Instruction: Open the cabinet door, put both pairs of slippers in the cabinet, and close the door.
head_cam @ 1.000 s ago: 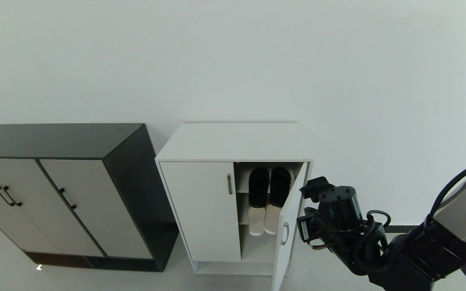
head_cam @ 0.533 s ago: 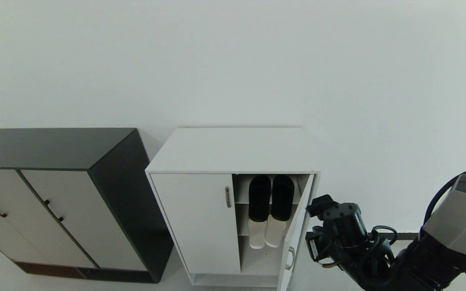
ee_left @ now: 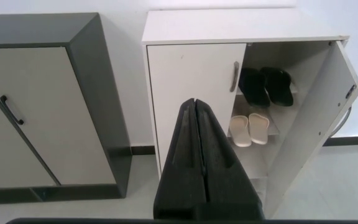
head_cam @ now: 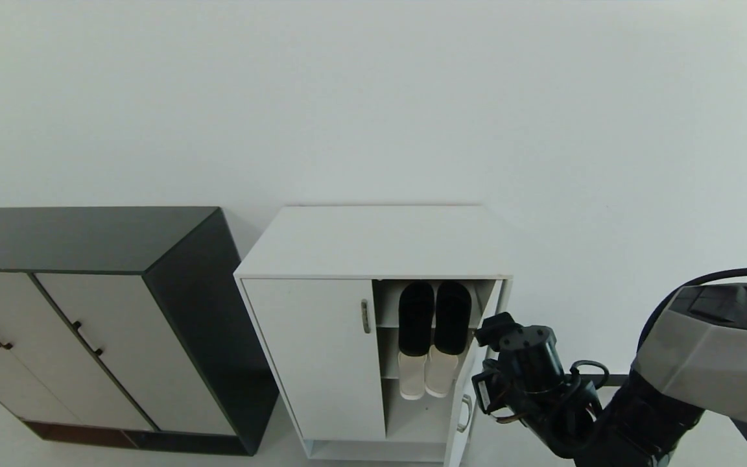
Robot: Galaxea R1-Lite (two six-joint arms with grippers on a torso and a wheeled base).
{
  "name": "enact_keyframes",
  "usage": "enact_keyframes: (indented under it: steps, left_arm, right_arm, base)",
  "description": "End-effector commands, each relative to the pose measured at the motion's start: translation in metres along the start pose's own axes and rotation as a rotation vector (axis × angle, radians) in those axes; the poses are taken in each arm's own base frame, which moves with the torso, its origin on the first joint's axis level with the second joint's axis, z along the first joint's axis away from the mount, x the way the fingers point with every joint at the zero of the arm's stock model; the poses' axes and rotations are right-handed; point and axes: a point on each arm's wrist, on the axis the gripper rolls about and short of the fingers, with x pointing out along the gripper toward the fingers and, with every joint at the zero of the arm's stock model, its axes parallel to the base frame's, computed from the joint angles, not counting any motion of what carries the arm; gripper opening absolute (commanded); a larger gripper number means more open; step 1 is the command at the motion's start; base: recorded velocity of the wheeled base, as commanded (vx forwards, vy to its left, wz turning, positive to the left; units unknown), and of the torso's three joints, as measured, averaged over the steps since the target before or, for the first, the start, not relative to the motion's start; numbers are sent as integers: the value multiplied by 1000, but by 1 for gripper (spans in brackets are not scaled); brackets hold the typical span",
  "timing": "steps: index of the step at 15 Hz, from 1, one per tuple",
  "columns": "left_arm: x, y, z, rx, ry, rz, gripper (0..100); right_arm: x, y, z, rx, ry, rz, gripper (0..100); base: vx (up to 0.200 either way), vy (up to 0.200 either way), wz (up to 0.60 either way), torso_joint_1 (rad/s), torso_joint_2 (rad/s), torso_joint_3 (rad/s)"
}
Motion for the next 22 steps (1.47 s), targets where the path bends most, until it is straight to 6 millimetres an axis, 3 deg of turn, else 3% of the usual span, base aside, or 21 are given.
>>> enact_keyframes:
  steps: [1,8,12,22]
  left_arm:
    - [0,0,0,0,0,0,0]
    - [0,0,0,0,2,0,0]
    - [0,0,0,0,0,0,0]
    - [0,0,0,0,0,0,0]
  right_arm:
    - [12,5,-2,1,2,4,0]
    - [43,15,17,38,-71,59,0]
    - [70,11,23,71,-113,76,0]
    - [111,13,36,106,-196,102,0]
  base:
    - [0,0,0,0,0,0]
    - [0,0,0,0,0,0]
    - [0,0,0,0,0,0]
    - [0,0,0,0,0,0]
